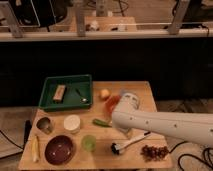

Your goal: Place pepper in metal cup

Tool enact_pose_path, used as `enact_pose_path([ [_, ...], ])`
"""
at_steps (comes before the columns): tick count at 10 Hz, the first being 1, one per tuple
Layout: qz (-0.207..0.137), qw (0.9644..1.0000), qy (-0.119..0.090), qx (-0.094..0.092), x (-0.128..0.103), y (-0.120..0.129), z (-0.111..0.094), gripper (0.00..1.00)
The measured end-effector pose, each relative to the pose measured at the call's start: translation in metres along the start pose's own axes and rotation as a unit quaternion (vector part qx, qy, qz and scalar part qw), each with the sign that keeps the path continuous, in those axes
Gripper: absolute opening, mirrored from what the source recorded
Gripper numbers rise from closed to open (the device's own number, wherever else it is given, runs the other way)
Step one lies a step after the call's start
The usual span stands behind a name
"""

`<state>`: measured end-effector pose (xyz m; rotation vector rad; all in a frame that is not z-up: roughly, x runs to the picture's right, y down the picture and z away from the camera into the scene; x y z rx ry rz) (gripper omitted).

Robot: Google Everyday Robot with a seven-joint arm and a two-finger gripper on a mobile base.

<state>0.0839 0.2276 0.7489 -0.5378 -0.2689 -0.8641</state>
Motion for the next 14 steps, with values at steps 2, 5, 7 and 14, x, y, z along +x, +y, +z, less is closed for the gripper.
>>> enact_pose_path([
  [2, 0.02, 0.9998, -0.002, -0.01, -0.002, -0.009, 0.001, 0.79],
  [5, 0.048, 0.9983, -0.007, -0.034, -0.016, -0.039, 0.001, 0.79],
  [7, 0.076, 0.9965, -0.01, -0.035, -0.021, -0.052, -0.001, 0.79],
  [14, 0.255, 0.9643, -0.069, -0.013, -0.028, -0.079, 0.025, 0.79],
])
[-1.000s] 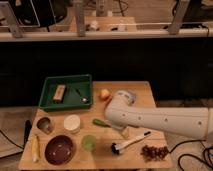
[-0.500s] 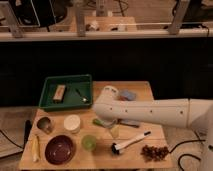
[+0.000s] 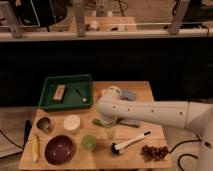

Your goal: Place pepper in metal cup

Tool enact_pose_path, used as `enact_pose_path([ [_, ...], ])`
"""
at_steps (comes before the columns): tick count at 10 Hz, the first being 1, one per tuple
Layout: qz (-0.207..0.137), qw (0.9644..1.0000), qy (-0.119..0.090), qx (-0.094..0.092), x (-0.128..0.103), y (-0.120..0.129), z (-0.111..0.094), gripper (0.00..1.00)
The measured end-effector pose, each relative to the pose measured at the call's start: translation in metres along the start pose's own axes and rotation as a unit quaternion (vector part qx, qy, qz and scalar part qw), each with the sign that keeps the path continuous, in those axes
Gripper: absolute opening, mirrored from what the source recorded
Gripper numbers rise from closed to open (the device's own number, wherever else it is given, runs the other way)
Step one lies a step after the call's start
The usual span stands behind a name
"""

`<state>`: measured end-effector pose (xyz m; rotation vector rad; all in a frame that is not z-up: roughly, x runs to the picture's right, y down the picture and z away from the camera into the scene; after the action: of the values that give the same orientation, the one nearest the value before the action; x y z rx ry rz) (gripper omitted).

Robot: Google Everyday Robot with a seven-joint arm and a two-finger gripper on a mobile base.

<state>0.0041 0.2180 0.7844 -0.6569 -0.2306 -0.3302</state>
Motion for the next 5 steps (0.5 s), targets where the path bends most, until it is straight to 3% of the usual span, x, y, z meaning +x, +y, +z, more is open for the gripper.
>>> enact_pose_path([
  [2, 0.013, 0.9997, -0.019, -0.007, -0.005, -0.003, 0.017, 0.79],
  [5, 0.047, 0.9985, -0.026, -0.012, -0.002, -0.005, 0.031, 0.79],
])
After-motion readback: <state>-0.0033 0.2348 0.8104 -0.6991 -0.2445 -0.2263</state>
